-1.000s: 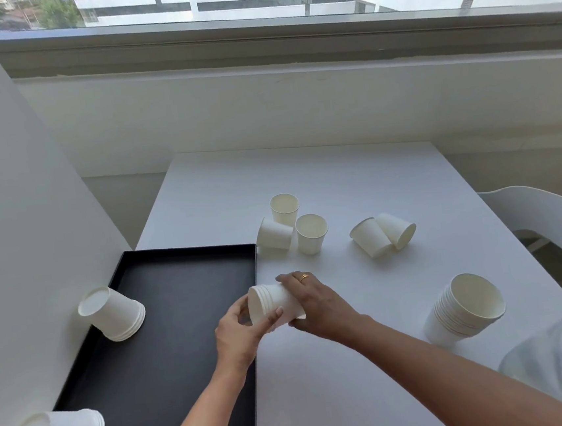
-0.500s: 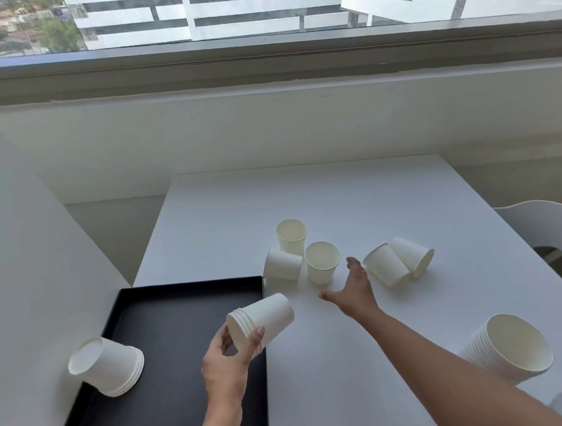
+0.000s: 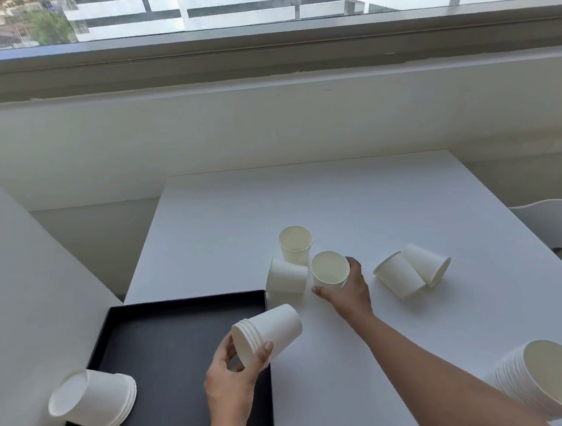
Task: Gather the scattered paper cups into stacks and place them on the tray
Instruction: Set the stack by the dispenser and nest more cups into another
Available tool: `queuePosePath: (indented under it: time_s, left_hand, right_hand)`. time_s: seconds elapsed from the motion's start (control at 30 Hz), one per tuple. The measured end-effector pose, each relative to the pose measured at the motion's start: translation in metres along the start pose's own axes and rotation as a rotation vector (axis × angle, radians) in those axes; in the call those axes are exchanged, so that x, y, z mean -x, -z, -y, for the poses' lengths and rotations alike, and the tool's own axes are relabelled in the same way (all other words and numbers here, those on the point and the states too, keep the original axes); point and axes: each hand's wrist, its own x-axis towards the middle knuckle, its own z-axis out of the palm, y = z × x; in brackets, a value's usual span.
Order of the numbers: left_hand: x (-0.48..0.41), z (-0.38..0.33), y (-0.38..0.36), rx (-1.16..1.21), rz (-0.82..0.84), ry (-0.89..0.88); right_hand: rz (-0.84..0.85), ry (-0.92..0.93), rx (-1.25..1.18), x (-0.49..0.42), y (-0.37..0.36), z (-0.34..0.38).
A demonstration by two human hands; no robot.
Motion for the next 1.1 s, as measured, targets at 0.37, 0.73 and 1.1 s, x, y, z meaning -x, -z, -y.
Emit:
queuePosePath:
  time_s: [0.37,0.73,1.1]
  left_hand:
    - [-0.006,-0.007,-0.001,0.027,0.05,-0.025]
    - [-0.005,-0.006,-0.008,0.009,0.141,-0.03]
    - [-0.013,-0.006,-0.013,-0.02,0.203,-0.021]
  right_hand:
    - [-0.028,0.37,0.345,0.024,0.011,-0.02]
    - [0.025,0.968,0.475,0.048,0.007,-0.016]
    - [0.122,1.123,0.47,0.062,-0.012,0.0]
